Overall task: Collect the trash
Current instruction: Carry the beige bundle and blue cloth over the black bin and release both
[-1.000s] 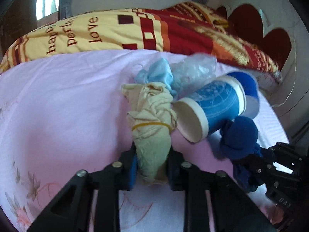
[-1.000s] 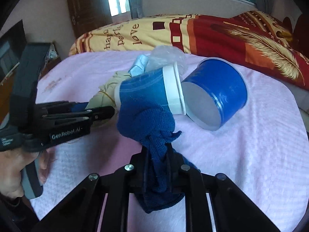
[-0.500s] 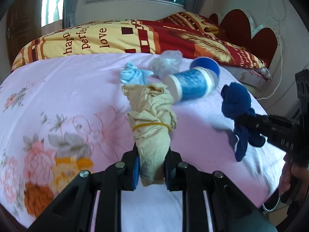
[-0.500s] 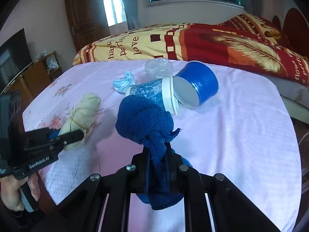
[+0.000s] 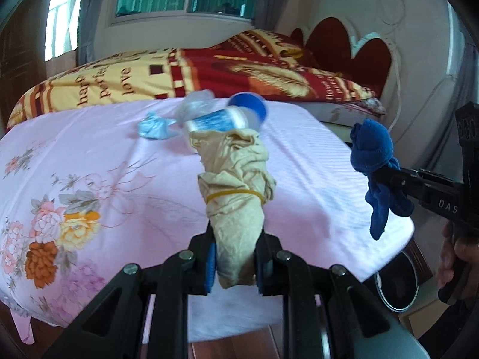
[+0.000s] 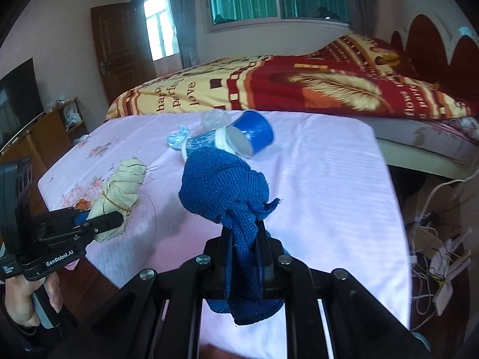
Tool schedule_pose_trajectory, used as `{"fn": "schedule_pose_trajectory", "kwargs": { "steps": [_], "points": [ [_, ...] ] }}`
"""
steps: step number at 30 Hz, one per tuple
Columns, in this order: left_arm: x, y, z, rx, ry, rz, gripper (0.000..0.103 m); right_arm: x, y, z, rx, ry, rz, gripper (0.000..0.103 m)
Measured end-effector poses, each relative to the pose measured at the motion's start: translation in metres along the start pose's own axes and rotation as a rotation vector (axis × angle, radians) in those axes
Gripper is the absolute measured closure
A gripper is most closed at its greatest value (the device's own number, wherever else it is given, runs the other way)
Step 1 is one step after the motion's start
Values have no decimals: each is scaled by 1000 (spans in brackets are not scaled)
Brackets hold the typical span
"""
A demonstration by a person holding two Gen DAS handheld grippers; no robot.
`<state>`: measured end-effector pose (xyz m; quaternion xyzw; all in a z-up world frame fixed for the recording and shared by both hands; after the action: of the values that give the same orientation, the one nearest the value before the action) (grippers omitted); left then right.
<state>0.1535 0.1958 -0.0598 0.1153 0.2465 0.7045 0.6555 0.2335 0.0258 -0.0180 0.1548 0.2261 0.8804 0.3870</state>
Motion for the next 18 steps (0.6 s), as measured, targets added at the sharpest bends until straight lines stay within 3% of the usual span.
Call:
{"fn": "schedule_pose_trajectory", "kwargs": {
  "steps": [8, 18],
  "points": [
    [-54, 3, 0, -24, -45, -74, 82, -51, 65, -14, -31, -38, -90, 90],
    [-116, -1, -7, -16, -101, -145, 82, -114, 110, -46, -53, -159, -203, 90]
  ]
}}
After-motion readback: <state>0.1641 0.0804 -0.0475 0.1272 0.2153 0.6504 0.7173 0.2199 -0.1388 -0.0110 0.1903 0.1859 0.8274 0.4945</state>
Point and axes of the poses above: each gripper's, at about its wrist camera, not at the fingertips, and y roughly against the way its jaws point, x to its left, z to its top, the point moved 5 cm from there along -y, roughly the way its jaws point, and after that the axes turned 9 degrees about -x, right-handed, at the moved point
